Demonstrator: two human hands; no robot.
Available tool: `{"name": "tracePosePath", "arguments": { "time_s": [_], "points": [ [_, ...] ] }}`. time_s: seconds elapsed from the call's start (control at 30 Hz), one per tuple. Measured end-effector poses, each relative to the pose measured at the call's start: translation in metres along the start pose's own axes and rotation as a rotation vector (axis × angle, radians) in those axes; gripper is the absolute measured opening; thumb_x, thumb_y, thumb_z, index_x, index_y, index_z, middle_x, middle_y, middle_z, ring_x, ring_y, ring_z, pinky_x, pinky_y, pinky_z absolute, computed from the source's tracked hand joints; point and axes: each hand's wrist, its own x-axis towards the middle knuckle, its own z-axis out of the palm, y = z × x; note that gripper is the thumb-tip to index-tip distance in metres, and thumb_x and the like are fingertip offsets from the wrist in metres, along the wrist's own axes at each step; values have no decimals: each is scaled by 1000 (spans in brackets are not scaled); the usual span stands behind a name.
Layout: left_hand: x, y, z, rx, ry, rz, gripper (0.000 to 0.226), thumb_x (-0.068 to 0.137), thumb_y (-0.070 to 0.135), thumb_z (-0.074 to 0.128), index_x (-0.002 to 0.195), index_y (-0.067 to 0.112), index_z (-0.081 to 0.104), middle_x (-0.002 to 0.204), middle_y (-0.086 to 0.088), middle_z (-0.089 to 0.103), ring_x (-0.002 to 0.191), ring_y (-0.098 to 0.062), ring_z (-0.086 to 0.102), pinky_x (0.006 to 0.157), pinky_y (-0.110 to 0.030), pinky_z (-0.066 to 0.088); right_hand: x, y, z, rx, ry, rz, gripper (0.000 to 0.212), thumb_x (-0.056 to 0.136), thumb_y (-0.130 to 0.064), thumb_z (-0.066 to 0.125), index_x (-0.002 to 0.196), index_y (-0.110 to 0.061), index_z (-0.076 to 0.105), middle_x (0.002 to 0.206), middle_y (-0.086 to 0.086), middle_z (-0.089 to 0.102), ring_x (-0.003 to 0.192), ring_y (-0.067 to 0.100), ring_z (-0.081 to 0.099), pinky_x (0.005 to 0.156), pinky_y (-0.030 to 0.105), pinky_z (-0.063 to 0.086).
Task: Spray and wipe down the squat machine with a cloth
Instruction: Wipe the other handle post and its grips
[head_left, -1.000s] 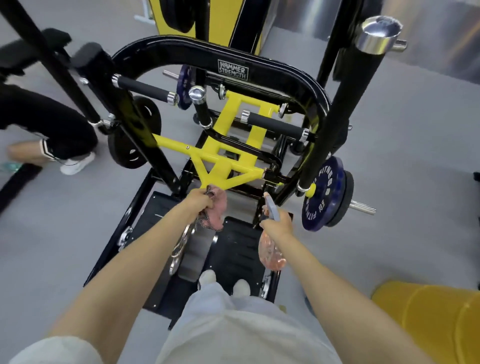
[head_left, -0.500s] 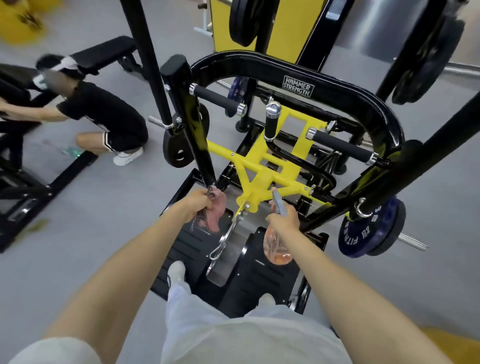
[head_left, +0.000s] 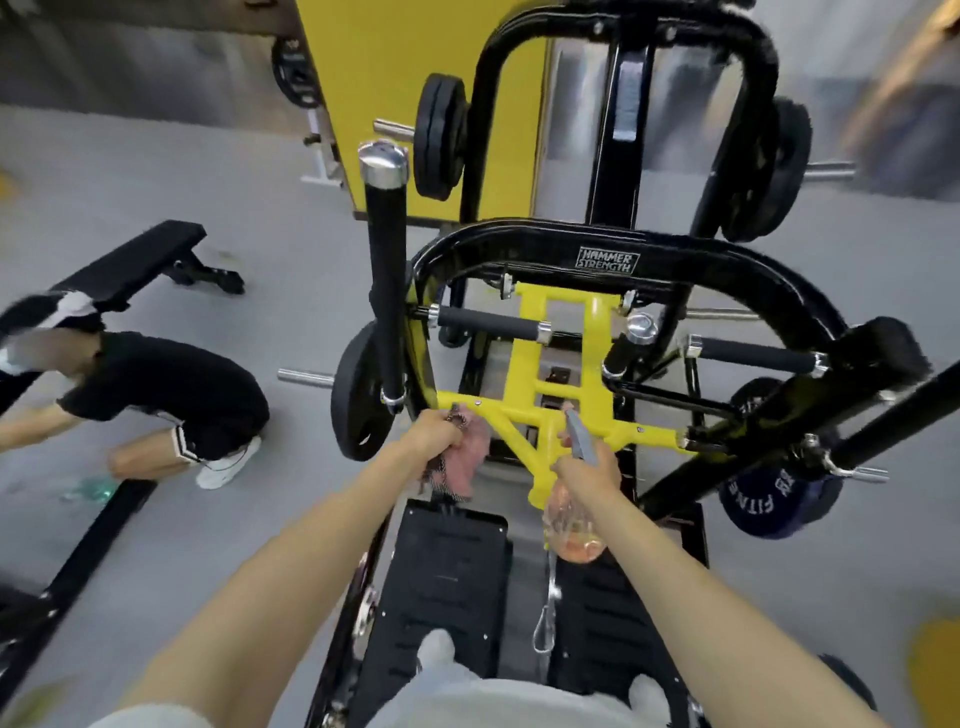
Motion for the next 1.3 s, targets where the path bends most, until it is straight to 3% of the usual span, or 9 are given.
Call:
{"name": "tracePosePath", "arguments": {
  "time_s": [0.1,0.2,0.33,0.43,0.6,0.73,1.03,1.2,1.3],
  "points": [
    [5,11,-21,34,-37,12,26,82,-9,45,76,10,62,71,-10,59,68,-23,57,64,-28,44,-11,-17,20,139,33,22,32,77,-1,60,104,-16,63,90,8,59,75,23,56,64,29,42],
    [9,24,-34,84,-75,39,25,83,-3,48,96,8,66,84,-15,64,80,-27,61,72,-34,49,-20,-37,28,307,46,79,36,75,4,63,105,-15,61,76,-4,52,62,17,51,53,23,38],
    [7,39,-41,124,-86,102,17,80,-6,49,82,5,63,77,-14,58,72,-24,56,65,-30,42,-25,-70,36,273,-77,-87,62,65,3,64,115,-33,63,92,1,62,73,24,57,63,34,42],
    [-7,43,-50,141,-62,139,22,82,-8,46,67,8,52,64,-9,50,57,-19,48,53,-25,36,-27,-93,41,296,-88,-165,41,61,0,65,92,-26,67,89,6,57,70,24,53,63,41,49],
    [-32,46,-75,60,25,154,27,80,-9,44,61,10,50,55,-5,45,52,-17,44,49,-21,33,-50,-133,28,314,-128,-275,38,77,13,59,88,-23,57,66,-3,46,58,17,48,43,17,38],
    [-58,54,-92,-18,124,168,27,79,-9,44,60,10,50,50,-2,47,47,-14,46,40,-16,34,-65,-149,25,247,-200,-362,43,79,11,58,105,-23,61,69,-7,47,60,10,46,54,17,41],
    [-85,74,-100,-138,347,206,28,83,-11,42,62,6,48,58,-10,48,52,-21,46,37,-16,35,-88,-189,20,220,-271,-399,23,86,-10,59,104,-23,64,93,8,66,71,19,62,78,49,56],
    [-92,87,-102,-159,355,271,27,83,-13,41,66,5,52,58,-8,49,52,-21,47,40,-20,35,-106,-208,10,255,-322,-465,34,86,6,54,114,-11,61,99,4,62,84,13,62,67,16,51],
    [-95,91,-108,-128,348,291,27,83,-13,42,64,6,51,55,-7,48,50,-20,45,35,-16,34,-114,-211,17,208,-260,-518,32,84,-1,56,112,-14,63,103,2,65,98,21,59,76,29,47]
  ]
}}
